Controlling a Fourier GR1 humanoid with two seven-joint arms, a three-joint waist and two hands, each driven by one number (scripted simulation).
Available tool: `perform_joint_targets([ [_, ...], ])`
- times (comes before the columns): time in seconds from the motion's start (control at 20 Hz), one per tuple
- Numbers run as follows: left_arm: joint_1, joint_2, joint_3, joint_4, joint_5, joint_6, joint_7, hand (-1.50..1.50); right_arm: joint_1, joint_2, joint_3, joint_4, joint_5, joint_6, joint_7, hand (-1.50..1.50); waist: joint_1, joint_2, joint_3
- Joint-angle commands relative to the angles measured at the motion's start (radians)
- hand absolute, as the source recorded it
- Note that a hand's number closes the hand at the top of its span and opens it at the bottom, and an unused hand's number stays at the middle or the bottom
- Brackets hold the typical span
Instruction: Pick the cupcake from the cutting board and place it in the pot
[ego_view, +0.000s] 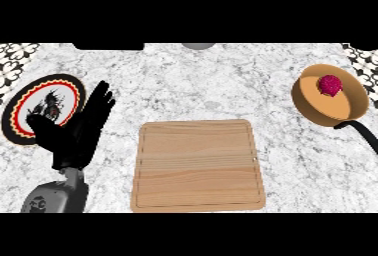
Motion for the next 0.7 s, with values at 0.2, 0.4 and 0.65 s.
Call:
perform_joint_targets([
  [0.2,0.055,0.006,-0.006,-0.042,0.003,-0.018,0.007,0.0,0.013,0.089,-0.145,0.082,-0.08,-0.242,-0.155,-1.5,0.0,-0.003,0.0],
  [0.4,0.045,-0.002,0.001,-0.071,0.008,0.001,0.037,0.0,0.003,0.084,-0.188,0.021,-0.057,-0.415,-0.211,-1.5,-0.003,-0.005,0.0],
  [0.65,0.05,0.015,0.028,-0.06,0.015,-0.006,0.047,0.0,0.107,0.037,-0.244,-0.094,-0.073,-0.479,-0.226,-1.5,-0.027,-0.012,0.0],
])
